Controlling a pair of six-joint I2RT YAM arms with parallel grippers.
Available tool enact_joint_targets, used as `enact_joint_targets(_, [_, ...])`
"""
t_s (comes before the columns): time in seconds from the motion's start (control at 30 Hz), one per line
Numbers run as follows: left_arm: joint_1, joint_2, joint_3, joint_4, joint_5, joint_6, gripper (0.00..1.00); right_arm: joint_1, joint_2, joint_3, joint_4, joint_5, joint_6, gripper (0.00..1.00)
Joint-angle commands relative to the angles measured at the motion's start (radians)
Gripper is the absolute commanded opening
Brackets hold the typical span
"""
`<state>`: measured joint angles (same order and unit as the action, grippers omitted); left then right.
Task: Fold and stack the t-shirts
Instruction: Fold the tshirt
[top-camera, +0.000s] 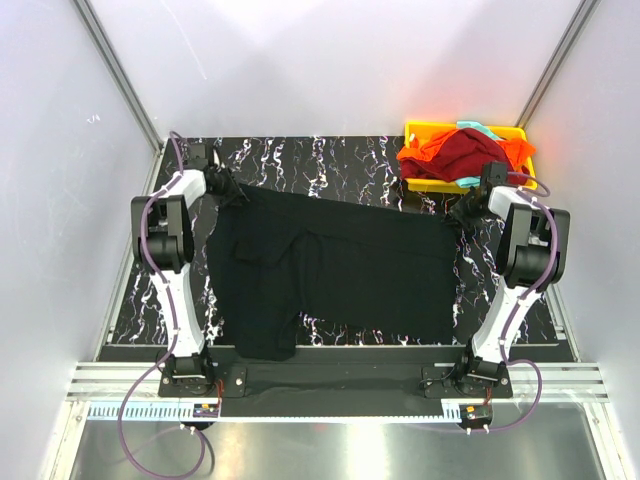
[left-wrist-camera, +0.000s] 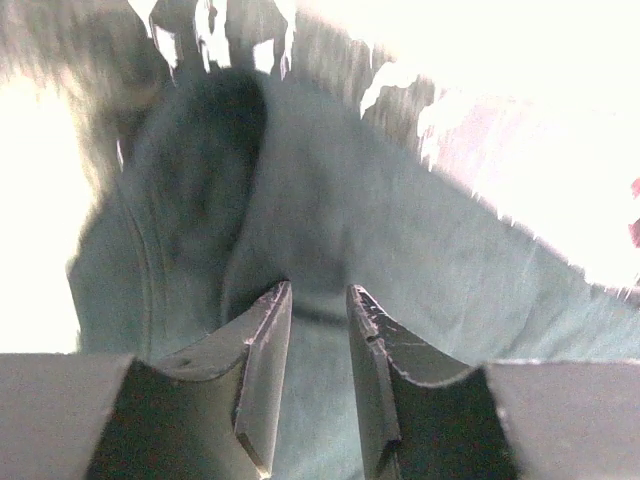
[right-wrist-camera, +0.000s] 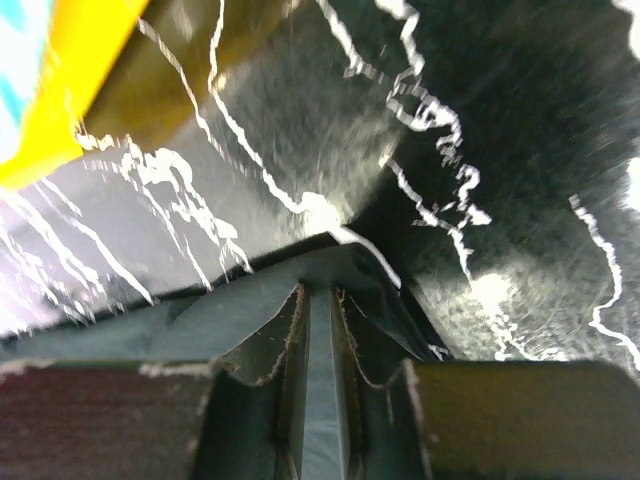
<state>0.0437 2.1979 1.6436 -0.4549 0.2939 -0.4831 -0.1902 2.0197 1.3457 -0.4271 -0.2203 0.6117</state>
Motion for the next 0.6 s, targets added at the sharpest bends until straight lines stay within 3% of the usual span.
enact_joint_targets(0.0, [0.013,0.081,0.079,0.05,0.036,-0.012,0.36,-0.003,0.019,0.0,0.057,0.133,0.062,0.21])
enact_joint_targets(0.17, [0.016,0.137,0.188,0.038,0.071,-0.014,0.42,-0.006,0.039,0.049,0.013,0.206,0.028,0.21])
enact_joint_targets(0.3, [0.012,0.074,0.197,0.015,0.067,-0.012,0.49,-0.008,0.048,0.102,-0.053,0.245,-0.032,0.28])
enact_joint_targets(0.33, [0.012,0.053,0.191,0.007,0.057,-0.008,0.5,-0.008,0.044,0.113,-0.09,0.246,-0.049,0.32])
enact_joint_targets(0.37, [0.01,-0.002,0.155,-0.004,0.047,0.0,0.51,-0.009,0.034,0.136,-0.114,0.255,-0.082,0.45])
enact_joint_targets(0.47, [0.008,-0.16,0.055,-0.014,-0.01,0.024,0.54,-0.008,-0.018,0.165,-0.206,0.263,-0.127,0.62])
enact_joint_targets(0.53, [0.007,-0.248,-0.065,-0.014,-0.067,0.029,0.65,-0.006,-0.079,0.161,-0.251,0.248,-0.135,0.68])
enact_joint_targets(0.57, [0.004,-0.333,-0.103,-0.014,-0.084,0.026,0.66,-0.005,-0.104,0.152,-0.26,0.246,-0.133,0.7])
